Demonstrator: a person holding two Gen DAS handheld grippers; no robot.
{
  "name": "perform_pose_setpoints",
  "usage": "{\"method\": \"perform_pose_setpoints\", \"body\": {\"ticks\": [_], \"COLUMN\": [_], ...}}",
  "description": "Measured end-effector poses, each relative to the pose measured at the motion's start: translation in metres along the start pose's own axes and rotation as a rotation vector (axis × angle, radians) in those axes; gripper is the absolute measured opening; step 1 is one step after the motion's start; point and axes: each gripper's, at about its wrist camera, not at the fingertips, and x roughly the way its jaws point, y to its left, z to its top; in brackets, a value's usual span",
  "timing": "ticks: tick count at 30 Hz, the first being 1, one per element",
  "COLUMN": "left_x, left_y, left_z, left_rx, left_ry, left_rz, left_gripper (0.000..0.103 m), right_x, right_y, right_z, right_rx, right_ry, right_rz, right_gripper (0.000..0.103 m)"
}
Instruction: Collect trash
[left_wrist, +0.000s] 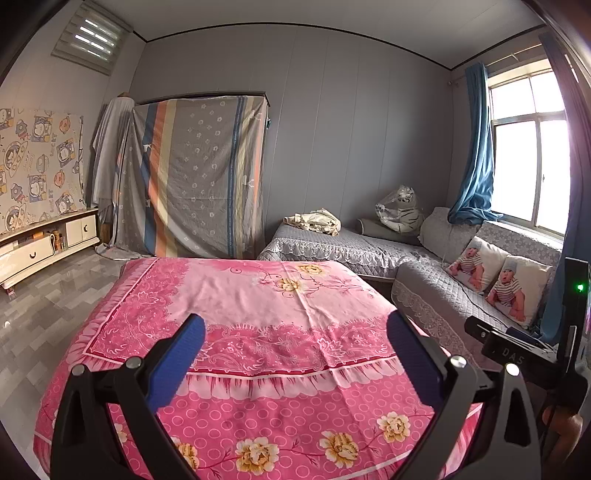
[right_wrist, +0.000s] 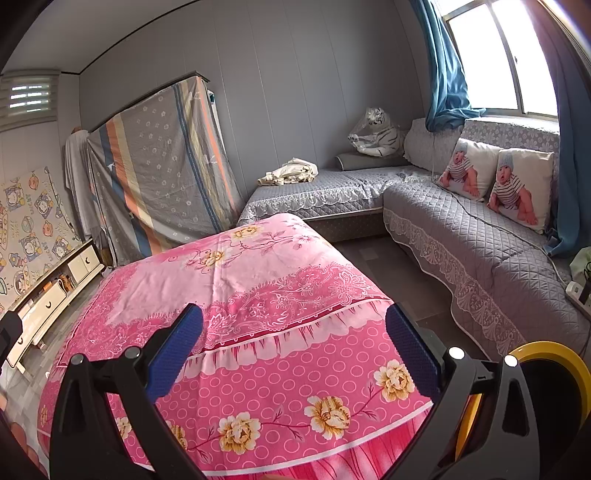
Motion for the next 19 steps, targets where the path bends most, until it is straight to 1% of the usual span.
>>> {"method": "perform_pose_setpoints", "body": {"ticks": [19], "left_x": [0.004], "left_y": [-0.0021], "left_z": [-0.004], "left_rx": [0.008], "left_ry": [0.011], "left_rz": [-0.015], "left_gripper": [0.095], "right_x": [0.0026], "right_y": [-0.0008], "right_z": [-0.0037], "right_rx": [0.006], "right_ry": [0.008], "right_rz": [0.003], "right_gripper": [0.095]}}
